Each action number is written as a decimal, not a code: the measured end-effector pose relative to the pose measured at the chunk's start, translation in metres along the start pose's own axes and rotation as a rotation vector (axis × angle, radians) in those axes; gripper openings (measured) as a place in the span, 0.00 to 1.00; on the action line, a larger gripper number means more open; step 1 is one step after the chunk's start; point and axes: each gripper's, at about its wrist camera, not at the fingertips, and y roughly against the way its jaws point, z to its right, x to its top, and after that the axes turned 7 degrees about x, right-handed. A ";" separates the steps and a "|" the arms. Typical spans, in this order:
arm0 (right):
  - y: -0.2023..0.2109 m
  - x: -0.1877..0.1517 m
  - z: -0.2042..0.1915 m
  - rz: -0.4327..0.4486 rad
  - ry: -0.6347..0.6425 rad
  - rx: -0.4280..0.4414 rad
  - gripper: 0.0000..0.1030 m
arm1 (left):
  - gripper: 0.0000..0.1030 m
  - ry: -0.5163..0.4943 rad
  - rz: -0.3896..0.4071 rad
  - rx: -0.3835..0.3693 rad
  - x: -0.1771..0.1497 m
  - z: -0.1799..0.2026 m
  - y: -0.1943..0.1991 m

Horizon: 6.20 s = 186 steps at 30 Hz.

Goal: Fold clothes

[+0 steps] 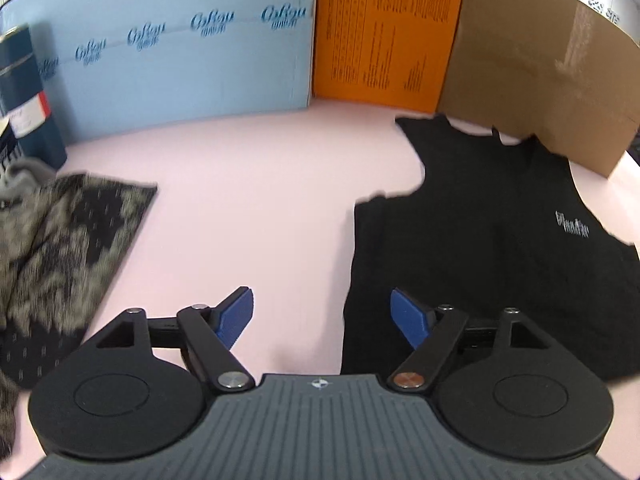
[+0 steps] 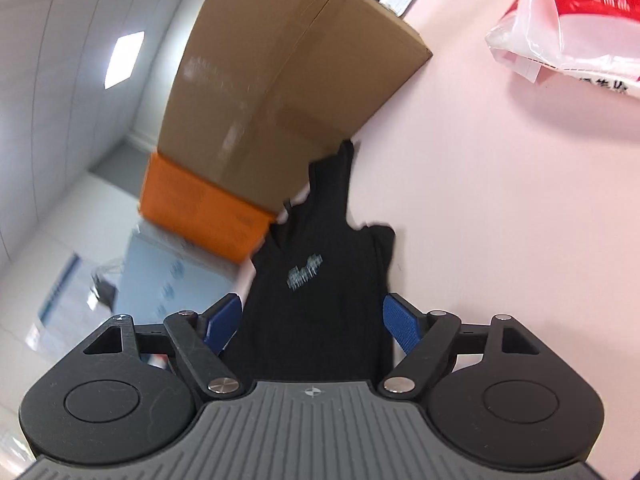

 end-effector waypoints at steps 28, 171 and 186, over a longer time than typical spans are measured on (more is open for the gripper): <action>-0.006 -0.028 -0.043 -0.150 0.361 -0.289 0.12 | 0.23 -0.203 -0.065 0.002 -0.036 0.031 0.006; -0.146 -0.002 -0.085 -0.209 0.558 -0.326 0.53 | 0.51 -0.407 0.075 0.126 0.045 0.141 -0.050; -0.127 0.000 -0.085 -0.266 0.792 -0.487 0.19 | 0.54 -0.256 0.057 0.313 0.080 0.078 -0.071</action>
